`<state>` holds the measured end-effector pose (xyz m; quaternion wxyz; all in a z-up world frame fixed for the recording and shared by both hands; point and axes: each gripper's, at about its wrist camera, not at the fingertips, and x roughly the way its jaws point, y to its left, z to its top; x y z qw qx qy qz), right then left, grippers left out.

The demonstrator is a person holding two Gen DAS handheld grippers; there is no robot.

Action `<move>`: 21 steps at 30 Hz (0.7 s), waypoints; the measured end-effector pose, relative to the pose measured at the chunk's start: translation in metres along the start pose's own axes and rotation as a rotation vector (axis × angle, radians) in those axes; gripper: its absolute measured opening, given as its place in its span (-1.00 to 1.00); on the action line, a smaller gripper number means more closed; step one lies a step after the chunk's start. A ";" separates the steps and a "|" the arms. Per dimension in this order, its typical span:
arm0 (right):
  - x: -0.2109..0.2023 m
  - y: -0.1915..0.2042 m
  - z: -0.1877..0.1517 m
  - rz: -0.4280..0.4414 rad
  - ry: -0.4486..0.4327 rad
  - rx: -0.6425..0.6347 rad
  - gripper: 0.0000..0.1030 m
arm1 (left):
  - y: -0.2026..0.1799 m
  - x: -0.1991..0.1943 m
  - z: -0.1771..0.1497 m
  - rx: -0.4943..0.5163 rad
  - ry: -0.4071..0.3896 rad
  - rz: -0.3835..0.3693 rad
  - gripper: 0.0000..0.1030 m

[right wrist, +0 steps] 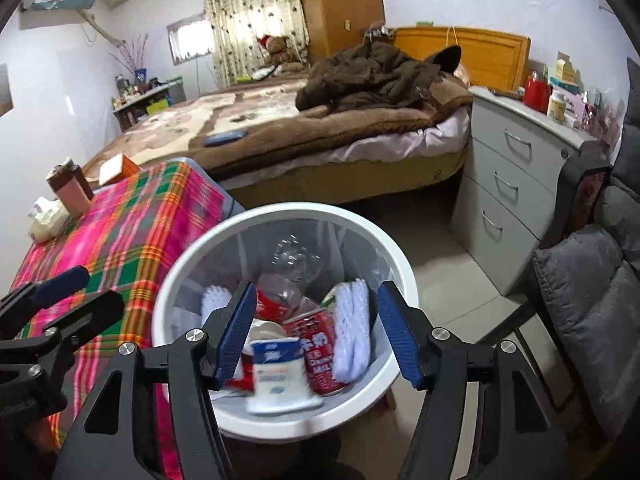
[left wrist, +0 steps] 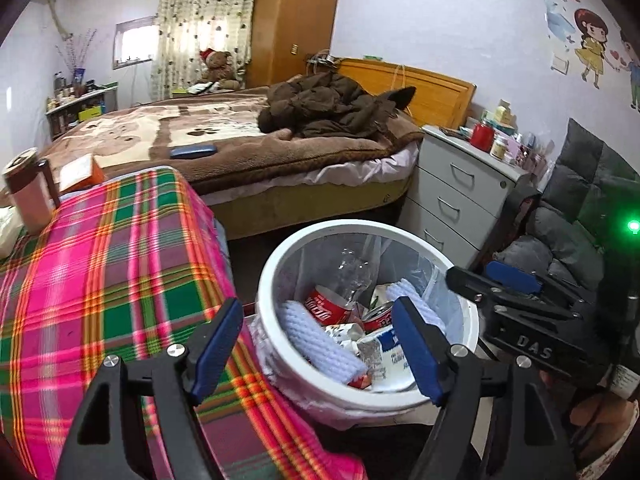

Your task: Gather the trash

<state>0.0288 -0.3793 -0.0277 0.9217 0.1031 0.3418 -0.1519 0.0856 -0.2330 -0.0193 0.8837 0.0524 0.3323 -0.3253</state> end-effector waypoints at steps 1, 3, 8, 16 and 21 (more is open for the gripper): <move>-0.005 0.003 -0.001 0.007 -0.015 -0.002 0.25 | 0.002 -0.005 -0.002 -0.004 -0.005 0.019 0.52; -0.013 0.007 -0.002 0.024 -0.041 -0.008 0.25 | 0.003 -0.015 -0.006 -0.003 -0.022 0.074 0.52; -0.036 0.024 -0.015 0.064 -0.112 -0.038 0.25 | 0.011 -0.042 -0.020 -0.023 -0.054 0.141 0.52; -0.053 0.039 -0.032 0.118 -0.154 -0.060 0.25 | 0.023 -0.077 -0.044 -0.042 -0.098 0.247 0.52; -0.058 0.047 -0.043 0.136 -0.160 -0.056 0.25 | 0.020 -0.090 -0.055 -0.020 -0.132 0.314 0.52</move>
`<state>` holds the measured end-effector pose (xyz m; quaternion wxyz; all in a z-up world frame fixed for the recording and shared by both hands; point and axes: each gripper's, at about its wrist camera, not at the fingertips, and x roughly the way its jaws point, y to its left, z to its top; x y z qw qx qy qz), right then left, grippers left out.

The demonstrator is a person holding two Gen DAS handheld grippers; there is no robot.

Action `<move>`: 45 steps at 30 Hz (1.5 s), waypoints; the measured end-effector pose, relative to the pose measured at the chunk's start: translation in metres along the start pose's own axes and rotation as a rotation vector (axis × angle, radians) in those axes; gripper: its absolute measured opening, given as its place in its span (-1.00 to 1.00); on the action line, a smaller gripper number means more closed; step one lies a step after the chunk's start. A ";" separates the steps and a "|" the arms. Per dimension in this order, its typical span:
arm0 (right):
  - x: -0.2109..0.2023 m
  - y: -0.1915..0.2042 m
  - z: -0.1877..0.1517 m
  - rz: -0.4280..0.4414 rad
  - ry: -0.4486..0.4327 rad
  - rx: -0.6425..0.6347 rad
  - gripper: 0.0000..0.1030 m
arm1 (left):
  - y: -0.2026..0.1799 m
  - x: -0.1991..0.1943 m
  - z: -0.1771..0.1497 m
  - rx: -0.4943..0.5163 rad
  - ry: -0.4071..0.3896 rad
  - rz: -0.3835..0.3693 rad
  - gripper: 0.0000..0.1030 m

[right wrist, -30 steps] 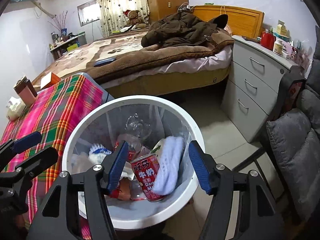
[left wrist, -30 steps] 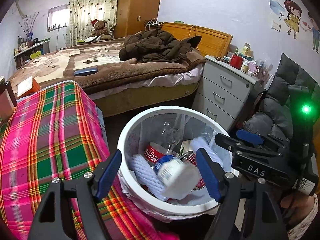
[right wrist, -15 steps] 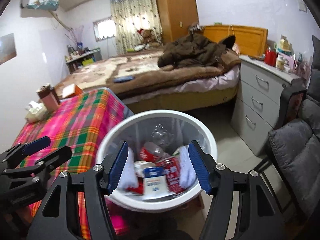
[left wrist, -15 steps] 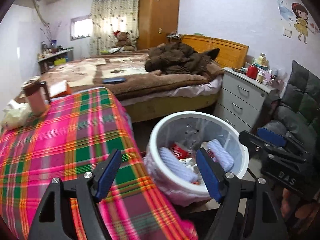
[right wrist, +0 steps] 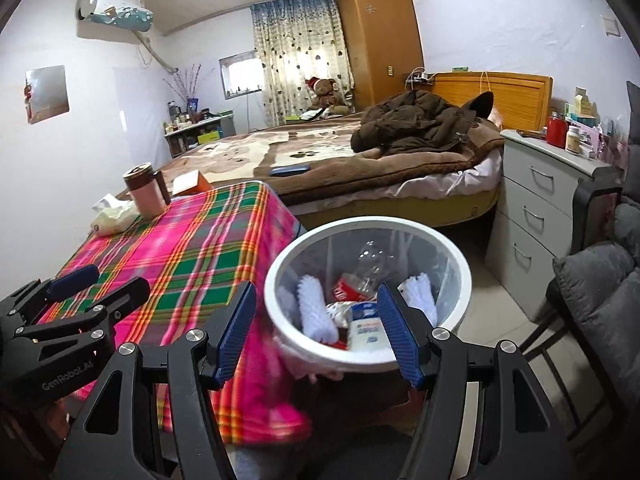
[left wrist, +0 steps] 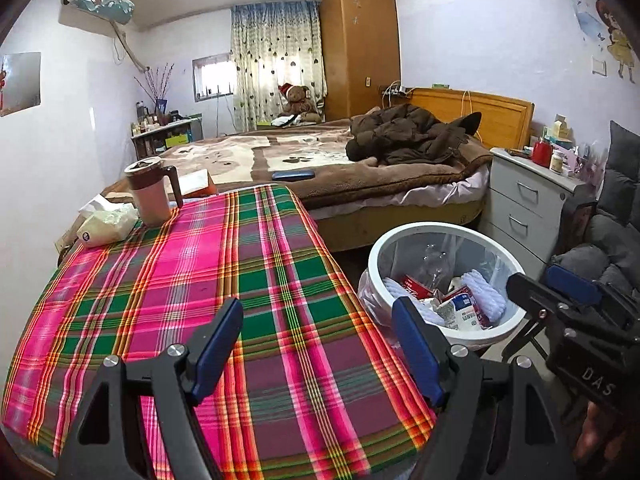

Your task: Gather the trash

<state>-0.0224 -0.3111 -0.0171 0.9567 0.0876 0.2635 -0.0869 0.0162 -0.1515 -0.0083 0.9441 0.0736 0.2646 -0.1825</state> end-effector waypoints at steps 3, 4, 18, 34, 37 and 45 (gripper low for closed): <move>-0.002 0.005 -0.005 0.012 -0.005 -0.001 0.25 | 0.006 -0.006 -0.005 -0.020 -0.006 0.002 0.52; -0.002 0.005 -0.005 0.017 -0.007 -0.002 0.25 | 0.009 -0.008 -0.006 -0.030 -0.014 0.010 0.52; -0.003 0.027 -0.011 0.038 -0.039 -0.048 0.25 | 0.022 -0.022 -0.020 -0.061 -0.013 0.058 0.52; -0.006 0.035 -0.012 0.035 -0.037 -0.074 0.25 | 0.025 -0.026 -0.024 -0.072 -0.009 0.055 0.52; -0.007 0.037 -0.012 0.035 -0.040 -0.078 0.25 | 0.025 -0.028 -0.024 -0.075 -0.009 0.053 0.52; -0.009 0.040 -0.011 0.035 -0.045 -0.087 0.25 | 0.028 -0.028 -0.025 -0.081 -0.007 0.055 0.52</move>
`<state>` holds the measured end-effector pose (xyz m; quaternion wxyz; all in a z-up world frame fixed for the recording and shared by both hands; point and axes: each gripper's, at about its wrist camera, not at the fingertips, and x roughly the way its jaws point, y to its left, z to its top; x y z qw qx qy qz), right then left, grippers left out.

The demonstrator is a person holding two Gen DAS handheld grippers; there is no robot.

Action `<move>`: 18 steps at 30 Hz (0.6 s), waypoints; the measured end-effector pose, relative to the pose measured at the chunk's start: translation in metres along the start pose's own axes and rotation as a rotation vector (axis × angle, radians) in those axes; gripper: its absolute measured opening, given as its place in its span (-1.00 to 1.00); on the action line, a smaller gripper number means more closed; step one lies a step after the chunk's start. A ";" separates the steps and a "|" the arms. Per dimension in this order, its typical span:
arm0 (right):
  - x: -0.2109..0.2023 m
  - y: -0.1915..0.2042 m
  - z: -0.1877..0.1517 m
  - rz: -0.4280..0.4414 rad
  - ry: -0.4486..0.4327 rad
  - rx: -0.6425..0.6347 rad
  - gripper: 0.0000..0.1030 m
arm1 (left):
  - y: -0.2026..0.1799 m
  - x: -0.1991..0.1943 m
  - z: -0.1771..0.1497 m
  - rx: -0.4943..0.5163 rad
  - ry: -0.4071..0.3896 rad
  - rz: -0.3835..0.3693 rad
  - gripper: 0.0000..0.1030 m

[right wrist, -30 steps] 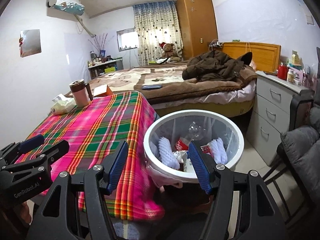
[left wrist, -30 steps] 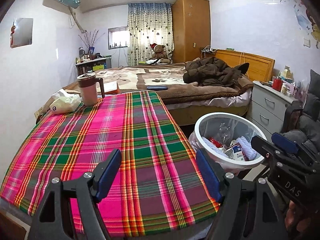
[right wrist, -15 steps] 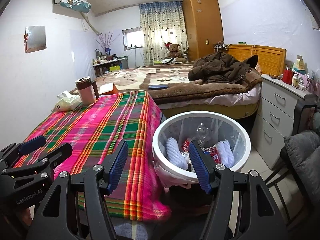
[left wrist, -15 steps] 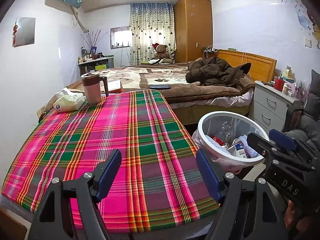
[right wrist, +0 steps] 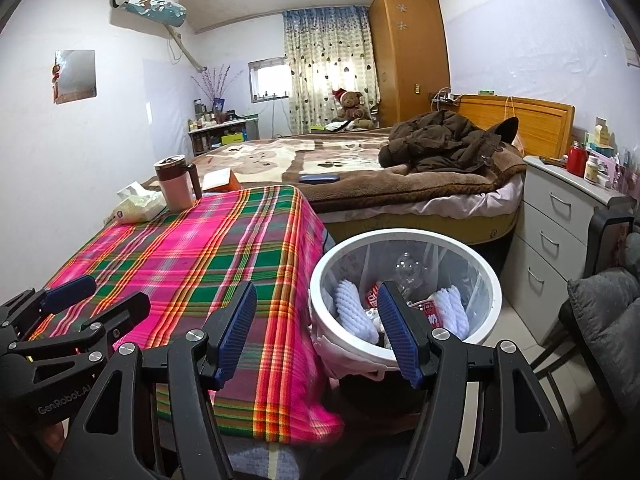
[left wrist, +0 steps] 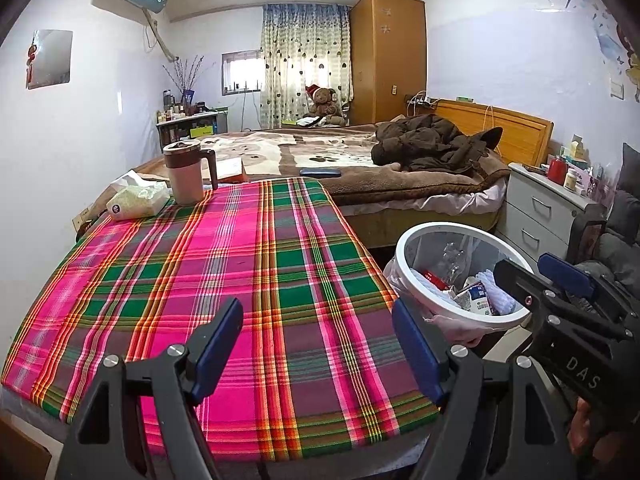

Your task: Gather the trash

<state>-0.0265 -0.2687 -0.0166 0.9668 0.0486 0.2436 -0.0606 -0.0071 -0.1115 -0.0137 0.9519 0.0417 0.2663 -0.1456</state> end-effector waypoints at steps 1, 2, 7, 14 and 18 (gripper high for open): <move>0.000 0.000 0.000 0.000 0.000 0.001 0.25 | 0.000 0.000 0.000 -0.001 0.002 0.000 0.52; 0.000 0.000 0.000 -0.001 0.000 0.001 0.25 | 0.000 0.000 0.000 -0.001 0.001 0.000 0.52; -0.001 0.000 0.000 0.000 -0.002 -0.001 0.25 | 0.001 0.000 -0.001 -0.004 0.001 0.001 0.52; -0.002 0.001 0.000 0.001 -0.001 -0.003 0.25 | 0.002 -0.001 -0.001 -0.006 0.001 0.001 0.52; -0.003 0.002 0.000 0.001 -0.003 -0.005 0.25 | 0.003 -0.001 -0.001 -0.008 0.000 0.000 0.52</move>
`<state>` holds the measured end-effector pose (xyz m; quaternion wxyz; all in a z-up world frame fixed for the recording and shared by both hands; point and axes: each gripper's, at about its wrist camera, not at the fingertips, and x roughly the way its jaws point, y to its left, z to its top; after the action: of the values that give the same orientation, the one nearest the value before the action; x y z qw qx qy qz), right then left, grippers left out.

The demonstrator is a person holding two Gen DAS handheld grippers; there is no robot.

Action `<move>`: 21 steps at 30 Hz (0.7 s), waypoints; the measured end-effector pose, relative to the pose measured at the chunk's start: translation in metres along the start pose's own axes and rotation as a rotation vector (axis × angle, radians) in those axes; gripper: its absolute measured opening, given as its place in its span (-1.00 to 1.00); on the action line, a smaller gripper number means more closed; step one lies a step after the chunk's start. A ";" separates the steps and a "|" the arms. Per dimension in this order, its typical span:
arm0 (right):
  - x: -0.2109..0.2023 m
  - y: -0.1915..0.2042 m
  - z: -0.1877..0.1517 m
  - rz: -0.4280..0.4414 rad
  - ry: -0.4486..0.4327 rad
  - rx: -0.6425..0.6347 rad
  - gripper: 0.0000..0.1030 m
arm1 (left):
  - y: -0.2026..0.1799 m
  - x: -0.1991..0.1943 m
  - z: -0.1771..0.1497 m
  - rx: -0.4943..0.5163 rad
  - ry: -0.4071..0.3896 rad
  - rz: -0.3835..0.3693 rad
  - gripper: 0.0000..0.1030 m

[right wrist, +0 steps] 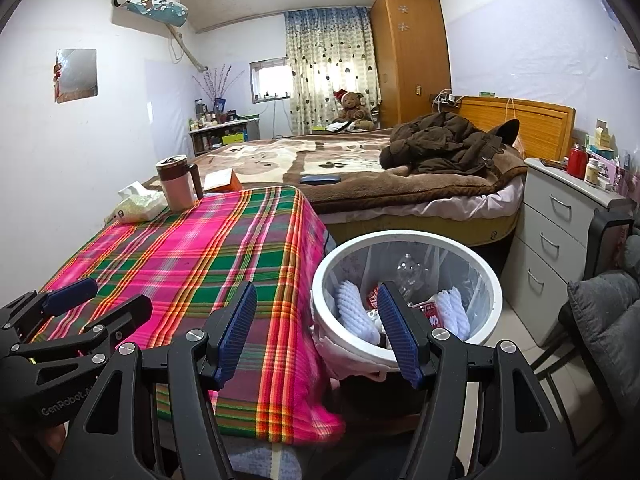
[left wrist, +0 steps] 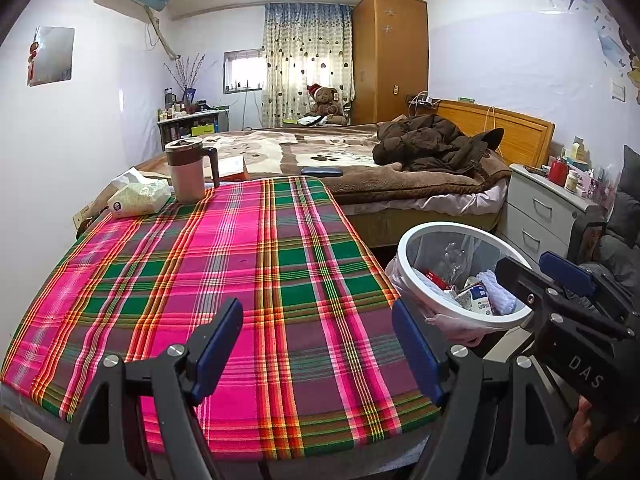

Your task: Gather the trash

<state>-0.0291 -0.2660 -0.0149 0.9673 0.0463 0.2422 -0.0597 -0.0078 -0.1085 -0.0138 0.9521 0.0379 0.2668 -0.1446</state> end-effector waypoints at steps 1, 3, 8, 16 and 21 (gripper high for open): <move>0.000 0.000 0.000 -0.001 0.000 0.000 0.25 | 0.000 0.000 0.000 -0.001 0.000 0.000 0.52; 0.000 0.000 0.000 0.000 0.000 0.000 0.25 | 0.001 0.000 0.000 -0.003 0.001 0.000 0.52; 0.000 0.000 0.000 0.000 0.001 -0.001 0.25 | 0.001 0.001 0.000 -0.003 0.001 0.000 0.52; -0.001 0.000 0.003 -0.001 0.001 -0.006 0.25 | 0.003 0.001 0.000 -0.006 0.004 -0.001 0.52; -0.002 0.000 0.004 -0.002 0.001 -0.005 0.25 | 0.003 0.000 0.000 -0.006 0.005 -0.002 0.52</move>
<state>-0.0288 -0.2658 -0.0109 0.9673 0.0437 0.2427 -0.0600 -0.0067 -0.1057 -0.0136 0.9513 0.0351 0.2698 -0.1447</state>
